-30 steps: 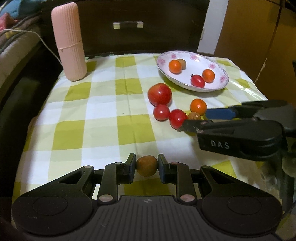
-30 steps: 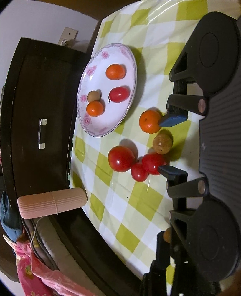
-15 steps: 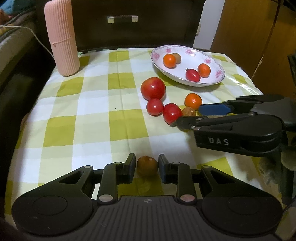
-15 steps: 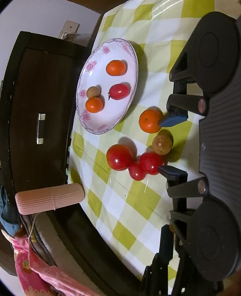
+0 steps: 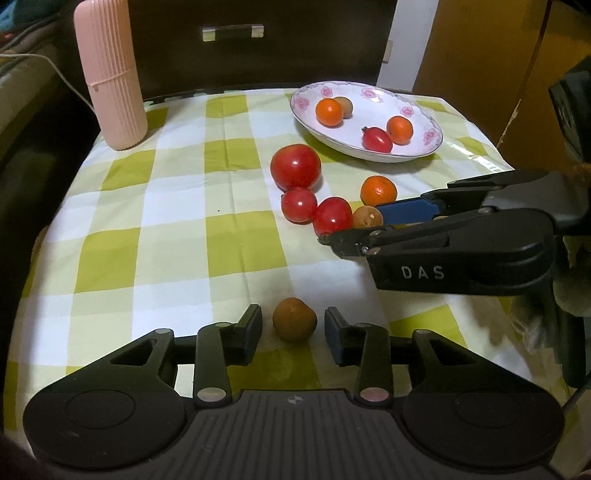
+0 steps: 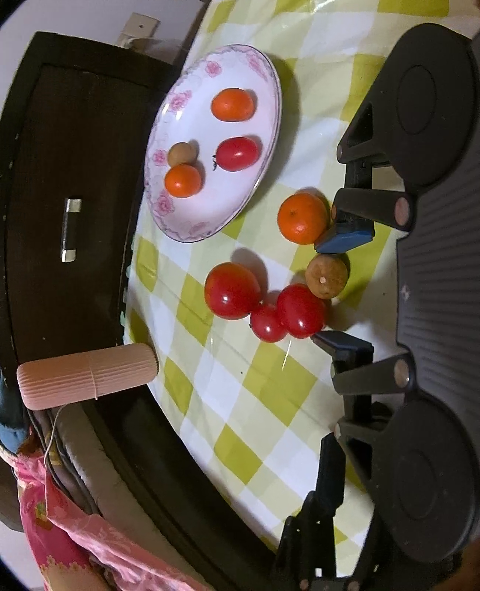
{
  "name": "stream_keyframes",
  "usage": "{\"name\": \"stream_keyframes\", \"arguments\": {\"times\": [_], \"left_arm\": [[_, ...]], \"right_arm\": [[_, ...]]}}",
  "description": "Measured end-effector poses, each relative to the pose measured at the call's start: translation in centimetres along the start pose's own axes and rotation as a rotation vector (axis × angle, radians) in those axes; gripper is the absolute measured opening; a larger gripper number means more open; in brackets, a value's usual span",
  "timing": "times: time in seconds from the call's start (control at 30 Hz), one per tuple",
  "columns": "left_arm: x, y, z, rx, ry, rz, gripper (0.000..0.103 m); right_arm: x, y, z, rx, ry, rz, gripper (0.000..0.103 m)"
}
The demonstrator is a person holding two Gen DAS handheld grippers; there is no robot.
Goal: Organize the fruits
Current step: 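Grasp a brown round fruit with the right tool while the left tool holds the brown ball, then carry both brown fruits over the white bowl and open both tools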
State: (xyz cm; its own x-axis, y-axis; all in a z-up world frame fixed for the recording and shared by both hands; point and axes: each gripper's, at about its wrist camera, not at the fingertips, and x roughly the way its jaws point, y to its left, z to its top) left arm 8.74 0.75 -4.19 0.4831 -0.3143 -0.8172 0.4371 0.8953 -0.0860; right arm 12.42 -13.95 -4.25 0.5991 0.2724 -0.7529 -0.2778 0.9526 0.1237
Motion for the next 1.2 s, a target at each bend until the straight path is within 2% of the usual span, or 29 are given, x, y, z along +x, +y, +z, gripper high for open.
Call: {"name": "stream_keyframes", "arguments": {"times": [0.1, 0.2, 0.63, 1.03, 1.17, 1.2], "left_arm": [[0.0, 0.1, 0.1, -0.007, 0.002, -0.005, 0.047], [0.0, 0.1, 0.1, -0.008, 0.003, -0.004, 0.048], [0.4, -0.4, 0.3, 0.008, -0.009, -0.018, 0.052], [0.9, -1.9, -0.2, 0.097, -0.052, 0.035, 0.052], [1.0, -1.8, -0.3, 0.096, -0.06, 0.034, 0.057], [1.0, -1.9, -0.4, 0.097, -0.058, 0.028, 0.064]], "right_arm": [[-0.2, -0.2, 0.0, 0.007, 0.012, 0.004, 0.036], [-0.5, -0.4, -0.1, -0.001, 0.022, -0.006, 0.024], [-2.9, 0.1, -0.3, -0.096, 0.084, 0.013, 0.024], [-1.7, -0.9, -0.9, -0.065, 0.083, 0.025, 0.024], [-1.2, -0.7, -0.6, -0.068, 0.079, 0.032, 0.026], [-1.1, -0.7, -0.6, -0.066, 0.08, 0.033, 0.027]]}}
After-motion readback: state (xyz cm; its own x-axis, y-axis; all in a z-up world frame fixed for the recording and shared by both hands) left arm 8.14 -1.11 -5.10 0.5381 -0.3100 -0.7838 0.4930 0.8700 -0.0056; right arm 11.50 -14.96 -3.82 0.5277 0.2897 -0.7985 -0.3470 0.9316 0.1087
